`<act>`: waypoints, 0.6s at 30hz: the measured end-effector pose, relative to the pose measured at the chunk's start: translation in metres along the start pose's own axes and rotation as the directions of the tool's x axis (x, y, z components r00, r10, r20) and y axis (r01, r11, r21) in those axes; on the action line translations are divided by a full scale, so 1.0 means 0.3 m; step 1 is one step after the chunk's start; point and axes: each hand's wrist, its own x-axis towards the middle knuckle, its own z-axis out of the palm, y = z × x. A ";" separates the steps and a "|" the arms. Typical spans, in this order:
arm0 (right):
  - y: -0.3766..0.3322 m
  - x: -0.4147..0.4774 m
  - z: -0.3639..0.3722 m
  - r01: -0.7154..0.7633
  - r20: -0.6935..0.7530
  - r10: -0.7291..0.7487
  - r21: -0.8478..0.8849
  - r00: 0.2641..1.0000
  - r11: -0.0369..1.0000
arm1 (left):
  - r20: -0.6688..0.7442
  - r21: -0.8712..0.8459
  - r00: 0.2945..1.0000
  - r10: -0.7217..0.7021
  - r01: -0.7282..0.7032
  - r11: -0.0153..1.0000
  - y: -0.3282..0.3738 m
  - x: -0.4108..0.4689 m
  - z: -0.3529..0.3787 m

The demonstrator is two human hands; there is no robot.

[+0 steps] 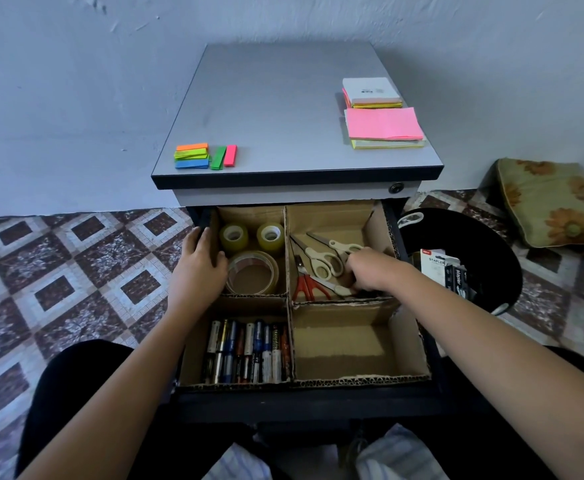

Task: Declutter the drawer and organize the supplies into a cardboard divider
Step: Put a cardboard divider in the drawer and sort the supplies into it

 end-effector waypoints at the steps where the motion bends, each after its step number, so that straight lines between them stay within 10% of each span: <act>1: -0.001 0.002 -0.004 -0.007 0.012 0.007 -0.015 1.000 1.000 | 0.000 -0.001 1.000 -0.001 0.001 1.000 0.001 -0.001 0.000; 11: -0.009 -0.015 -0.044 -0.031 0.086 0.036 -0.050 0.996 0.998 | -0.005 0.006 1.000 -0.002 0.003 1.000 0.002 -0.001 -0.001; 18: -0.002 -0.080 -0.141 -0.009 -0.007 0.011 0.281 1.000 0.960 | 0.007 0.011 1.000 -0.008 0.008 1.000 -0.005 0.008 0.005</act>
